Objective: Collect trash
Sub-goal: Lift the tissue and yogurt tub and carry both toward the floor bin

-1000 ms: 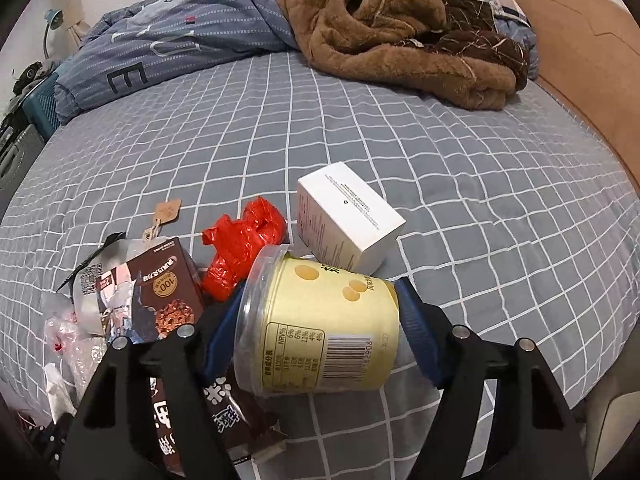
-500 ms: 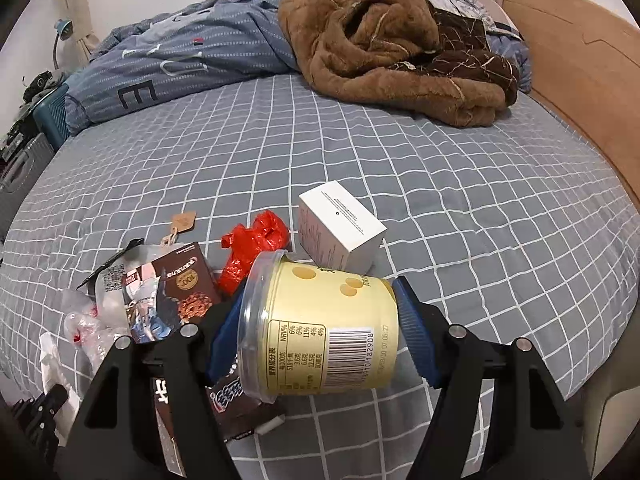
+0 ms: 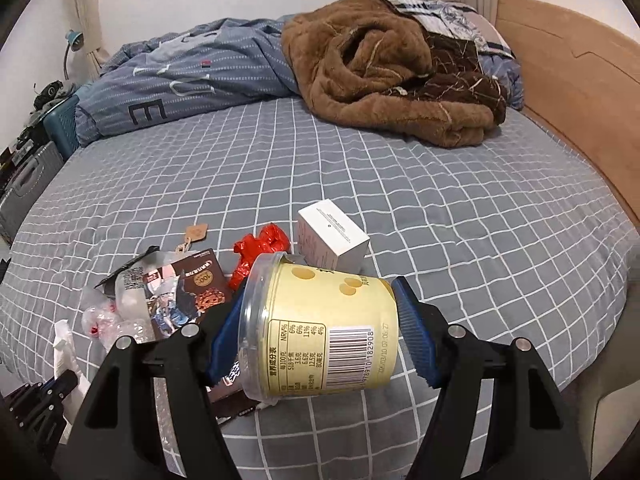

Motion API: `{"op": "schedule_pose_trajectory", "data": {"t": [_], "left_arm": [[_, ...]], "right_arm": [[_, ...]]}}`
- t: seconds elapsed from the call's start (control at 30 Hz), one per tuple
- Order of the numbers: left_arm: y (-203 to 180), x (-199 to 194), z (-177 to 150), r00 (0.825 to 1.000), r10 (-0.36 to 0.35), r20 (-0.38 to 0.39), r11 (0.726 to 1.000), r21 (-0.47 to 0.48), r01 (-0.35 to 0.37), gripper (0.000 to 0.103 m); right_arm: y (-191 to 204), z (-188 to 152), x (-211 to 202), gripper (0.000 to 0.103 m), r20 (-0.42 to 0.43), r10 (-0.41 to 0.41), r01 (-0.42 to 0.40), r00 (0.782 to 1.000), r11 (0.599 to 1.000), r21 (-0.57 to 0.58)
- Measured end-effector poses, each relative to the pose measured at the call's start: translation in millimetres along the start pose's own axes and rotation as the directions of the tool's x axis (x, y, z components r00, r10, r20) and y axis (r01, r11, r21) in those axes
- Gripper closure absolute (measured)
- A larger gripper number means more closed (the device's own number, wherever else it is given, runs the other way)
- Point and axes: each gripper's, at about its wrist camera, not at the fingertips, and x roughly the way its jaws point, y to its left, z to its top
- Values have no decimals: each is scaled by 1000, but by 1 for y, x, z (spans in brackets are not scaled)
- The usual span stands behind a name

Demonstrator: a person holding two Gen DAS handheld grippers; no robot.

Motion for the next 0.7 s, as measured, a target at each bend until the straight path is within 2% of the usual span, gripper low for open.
{"op": "schedule_pose_trajectory", "data": {"t": [0.4, 0.7], "left_arm": [[-11, -23, -7, 1000, -18, 22, 1000, 24, 17, 98], [-4, -36, -21, 999, -28, 16, 1000, 12, 28, 98]], "right_arm": [[2, -8, -37, 37, 39, 25, -24, 999, 1000, -11], [3, -20, -62, 37, 55, 37, -36, 998, 999, -21]]}}
